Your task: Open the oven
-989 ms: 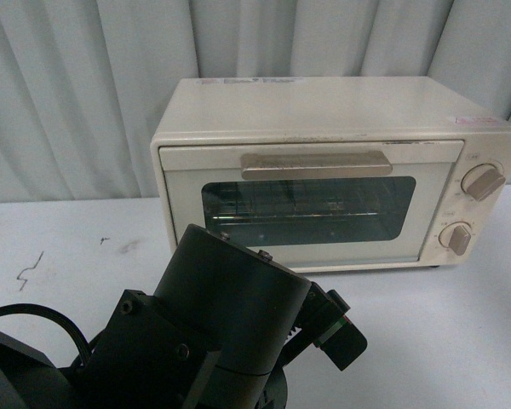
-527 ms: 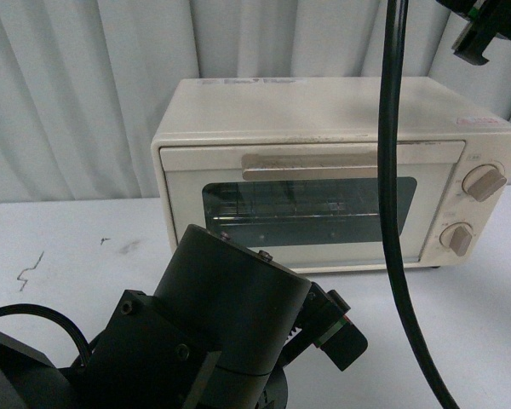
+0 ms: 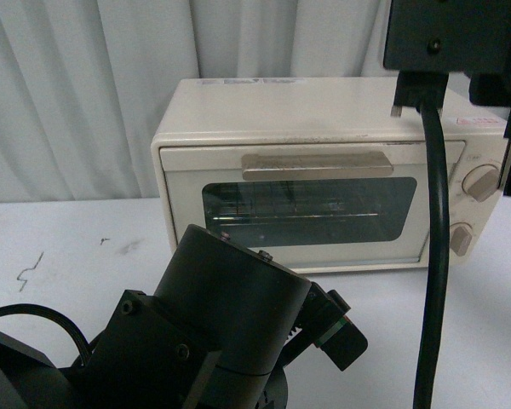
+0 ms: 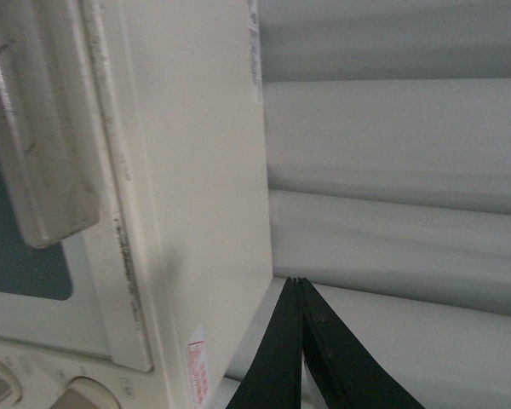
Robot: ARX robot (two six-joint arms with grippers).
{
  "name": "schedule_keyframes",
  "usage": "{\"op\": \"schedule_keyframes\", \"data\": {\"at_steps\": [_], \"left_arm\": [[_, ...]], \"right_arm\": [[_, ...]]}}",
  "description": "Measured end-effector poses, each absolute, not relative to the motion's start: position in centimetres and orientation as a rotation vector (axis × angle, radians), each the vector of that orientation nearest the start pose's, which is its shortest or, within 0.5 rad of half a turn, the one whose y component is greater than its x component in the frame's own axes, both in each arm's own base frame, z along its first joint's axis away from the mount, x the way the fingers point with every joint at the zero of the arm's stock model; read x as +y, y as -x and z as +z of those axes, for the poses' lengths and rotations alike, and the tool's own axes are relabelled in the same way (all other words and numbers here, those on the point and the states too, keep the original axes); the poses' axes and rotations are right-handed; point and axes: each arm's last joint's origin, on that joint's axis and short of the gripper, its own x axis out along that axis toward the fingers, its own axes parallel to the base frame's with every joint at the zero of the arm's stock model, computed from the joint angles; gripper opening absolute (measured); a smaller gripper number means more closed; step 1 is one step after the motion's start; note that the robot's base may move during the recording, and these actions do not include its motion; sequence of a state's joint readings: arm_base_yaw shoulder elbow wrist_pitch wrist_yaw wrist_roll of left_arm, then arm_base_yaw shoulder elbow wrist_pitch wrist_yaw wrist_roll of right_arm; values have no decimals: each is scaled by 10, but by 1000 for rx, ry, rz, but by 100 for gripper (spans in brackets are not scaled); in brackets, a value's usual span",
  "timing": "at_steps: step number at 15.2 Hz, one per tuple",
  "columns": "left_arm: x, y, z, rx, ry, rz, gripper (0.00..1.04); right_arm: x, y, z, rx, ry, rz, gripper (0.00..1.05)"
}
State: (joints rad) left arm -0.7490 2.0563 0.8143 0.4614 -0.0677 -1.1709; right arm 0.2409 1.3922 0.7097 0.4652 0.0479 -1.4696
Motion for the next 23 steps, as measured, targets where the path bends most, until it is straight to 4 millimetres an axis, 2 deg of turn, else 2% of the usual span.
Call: {"op": "schedule_keyframes", "data": {"at_steps": [4, 6, 8, 16, 23], "left_arm": [[-235, -256, 56, 987, 760, -138, 98], [-235, -256, 56, 987, 760, -138, 98], [-235, -256, 56, 986, 760, -138, 98], [-235, -256, 56, 986, 760, -138, 98], [-235, -256, 56, 986, 760, -137, 98]], "right_arm": [[70, -288, 221, 57, 1494, 375, 2], [67, -296, 207, 118, 1495, 416, 2], [83, -308, 200, 159, 1473, 521, 2], [89, -318, 193, 201, 1455, 565, 2], [79, -314, 183, 262, 1372, 567, 2]]}}
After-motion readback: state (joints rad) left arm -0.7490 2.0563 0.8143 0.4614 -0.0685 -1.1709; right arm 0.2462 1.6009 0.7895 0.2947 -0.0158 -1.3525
